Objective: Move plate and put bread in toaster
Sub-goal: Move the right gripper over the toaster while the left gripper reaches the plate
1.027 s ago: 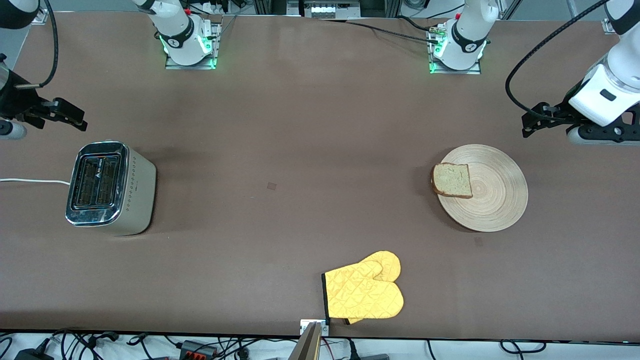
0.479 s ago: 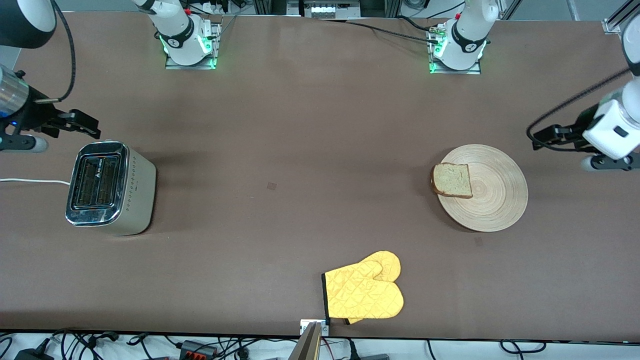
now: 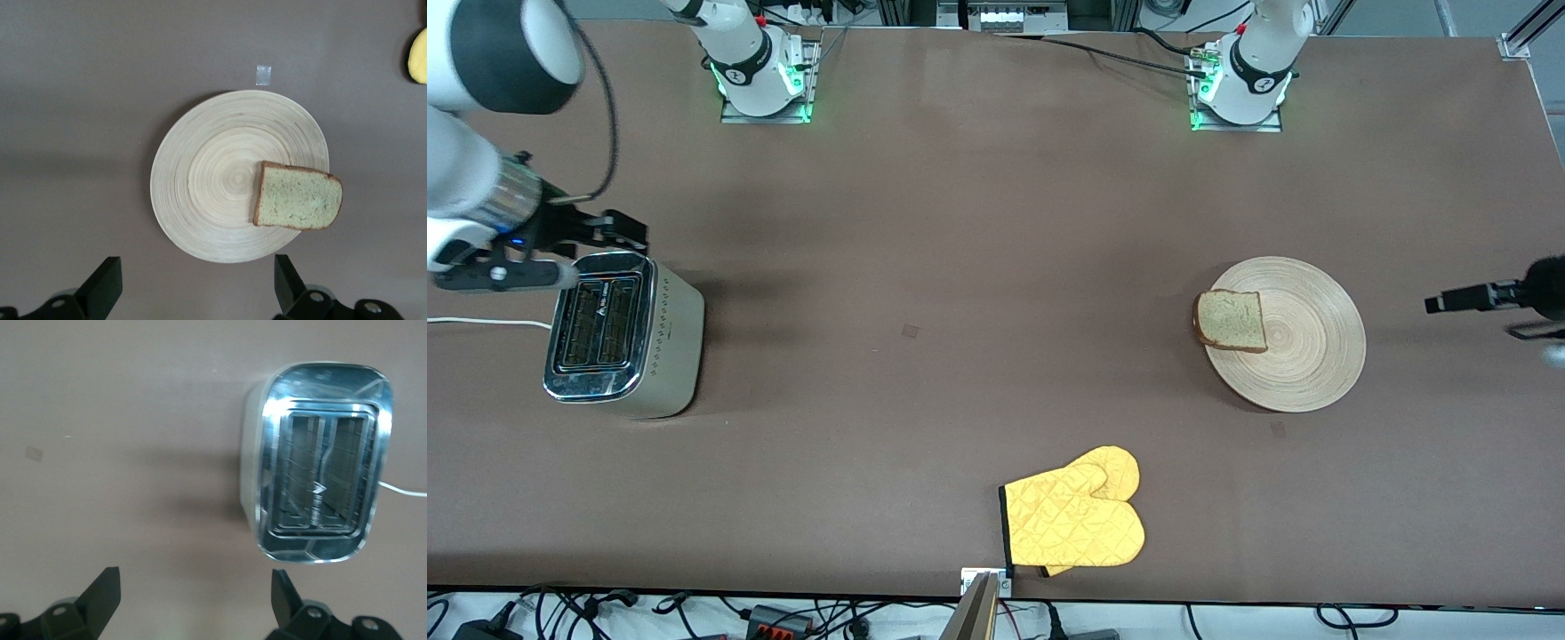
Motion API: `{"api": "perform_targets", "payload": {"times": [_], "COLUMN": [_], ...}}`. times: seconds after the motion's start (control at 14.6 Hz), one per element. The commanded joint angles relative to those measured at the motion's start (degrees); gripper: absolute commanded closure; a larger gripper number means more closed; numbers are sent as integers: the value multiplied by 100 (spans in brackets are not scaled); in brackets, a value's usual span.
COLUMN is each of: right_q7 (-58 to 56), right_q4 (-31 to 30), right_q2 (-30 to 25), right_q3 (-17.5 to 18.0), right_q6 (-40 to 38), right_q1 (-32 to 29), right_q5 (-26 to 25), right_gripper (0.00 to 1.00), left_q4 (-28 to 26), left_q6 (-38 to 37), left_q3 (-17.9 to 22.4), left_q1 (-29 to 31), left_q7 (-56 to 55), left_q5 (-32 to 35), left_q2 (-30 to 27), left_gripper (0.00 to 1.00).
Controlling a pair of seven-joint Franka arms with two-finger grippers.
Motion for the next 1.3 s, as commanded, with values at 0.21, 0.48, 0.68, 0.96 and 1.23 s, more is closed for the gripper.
{"api": "perform_targets", "payload": {"times": [0.21, 0.48, 0.68, 0.96, 1.23], "right_q7": [23, 32, 242, 419, 427], "right_q4": [190, 181, 164, 163, 190], "right_q2": [189, 180, 162, 197, 215], "right_q3": [-32, -32, -23, -6, -6], "right_q6": [71, 115, 176, 282, 360], "right_q1": [22, 22, 101, 276, 452], "right_q5": [16, 16, 112, 121, 121], "right_gripper": [0, 0, 0, 0, 0], "left_q4": [276, 188, -14, -41, -49], "left_q6": [198, 171, 162, 180, 128], "left_q3": [-48, -48, -56, -65, -65], "left_q1": [929, 1272, 1334, 1387, 1405], "left_q7": [1354, 2391, 2754, 3253, 3615], "left_q5": [-1600, -2377, -2386, -2386, -2377], "left_q2": [1019, 1863, 2049, 2435, 2550], "left_gripper": [0, 0, 2, 9, 32]}}
